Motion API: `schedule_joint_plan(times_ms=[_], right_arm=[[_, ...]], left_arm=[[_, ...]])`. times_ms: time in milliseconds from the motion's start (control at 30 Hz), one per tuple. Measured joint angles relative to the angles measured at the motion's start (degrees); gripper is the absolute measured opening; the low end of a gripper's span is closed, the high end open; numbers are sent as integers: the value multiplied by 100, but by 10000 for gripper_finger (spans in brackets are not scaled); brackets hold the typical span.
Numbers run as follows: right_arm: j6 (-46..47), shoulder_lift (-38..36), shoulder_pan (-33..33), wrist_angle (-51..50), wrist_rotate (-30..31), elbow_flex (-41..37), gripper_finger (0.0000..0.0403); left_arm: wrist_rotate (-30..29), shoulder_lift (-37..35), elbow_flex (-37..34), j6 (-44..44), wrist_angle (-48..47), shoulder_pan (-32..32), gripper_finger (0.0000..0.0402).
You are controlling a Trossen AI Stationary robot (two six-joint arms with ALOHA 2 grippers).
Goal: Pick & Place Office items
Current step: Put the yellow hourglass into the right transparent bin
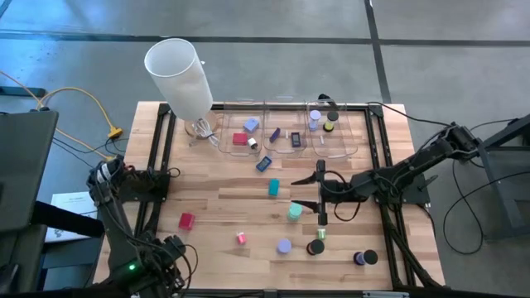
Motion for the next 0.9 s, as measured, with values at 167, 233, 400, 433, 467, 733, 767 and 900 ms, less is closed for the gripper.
schedule_joint_plan(times_ms=[167, 233, 400, 433, 467, 733, 767, 900], right_arm=[[7, 0, -35, 4, -4, 0, 217], [4, 0, -35, 8, -4, 0, 217], [0, 0, -35, 7, -7, 0, 217], [0, 0, -35, 7, -7, 0, 217], [0, 0, -35, 7, -7, 0, 217], [7, 0, -33, 7, -7, 0, 217], [7, 0, -31, 7, -7, 0, 217], [7, 0, -31, 3, -7, 0, 217]], left_arm=[[3, 2, -129, 554, -138, -200, 265], [3, 2, -199, 705, -141, -282, 265], [-3, 2, -296, 760, -137, -439, 265], [-8, 2, -318, 760, -138, -465, 265], [-31, 2, -343, 760, -131, -485, 265], [-126, 2, -714, 1211, -114, -640, 265], [-124, 2, -743, 1246, -107, -640, 265], [-129, 2, -774, 1276, 50, -620, 265]])
